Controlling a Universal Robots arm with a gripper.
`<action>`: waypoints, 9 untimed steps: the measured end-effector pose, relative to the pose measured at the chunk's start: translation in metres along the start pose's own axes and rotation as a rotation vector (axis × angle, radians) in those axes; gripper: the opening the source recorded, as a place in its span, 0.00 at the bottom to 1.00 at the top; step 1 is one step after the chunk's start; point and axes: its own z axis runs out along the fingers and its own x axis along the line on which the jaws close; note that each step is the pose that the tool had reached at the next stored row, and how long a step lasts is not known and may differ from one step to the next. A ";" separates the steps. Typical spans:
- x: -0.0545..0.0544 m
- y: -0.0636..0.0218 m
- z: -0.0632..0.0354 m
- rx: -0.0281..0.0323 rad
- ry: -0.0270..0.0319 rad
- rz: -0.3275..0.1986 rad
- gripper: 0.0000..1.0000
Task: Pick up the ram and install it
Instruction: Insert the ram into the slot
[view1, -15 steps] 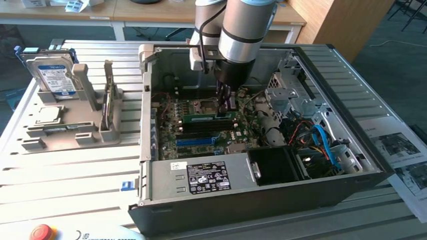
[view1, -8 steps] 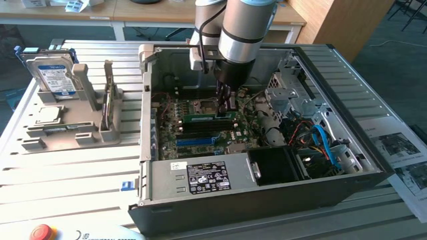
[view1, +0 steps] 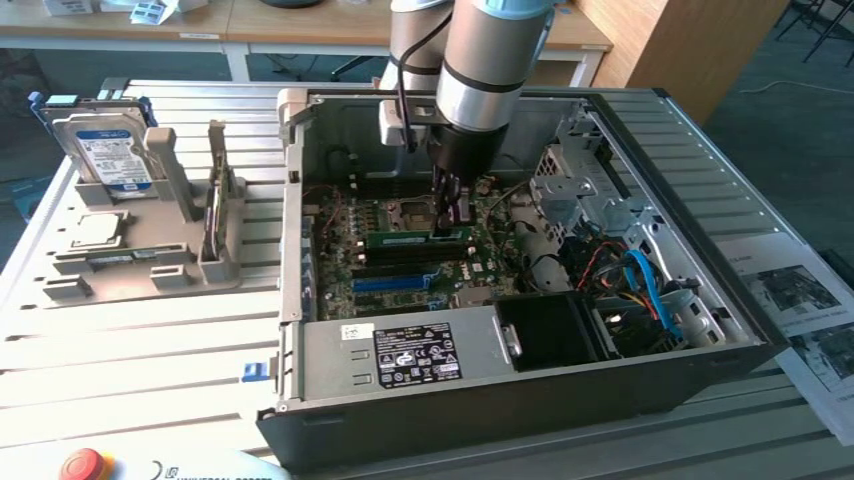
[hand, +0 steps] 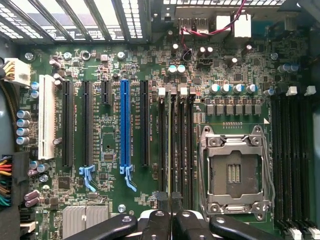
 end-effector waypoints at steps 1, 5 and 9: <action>0.000 0.0000 0.0000 0.0000 0.0000 0.000 0.12; 0.001 -0.0003 0.0001 0.0001 -0.0002 0.000 0.12; 0.003 -0.0005 0.0000 0.0000 -0.0001 0.000 0.12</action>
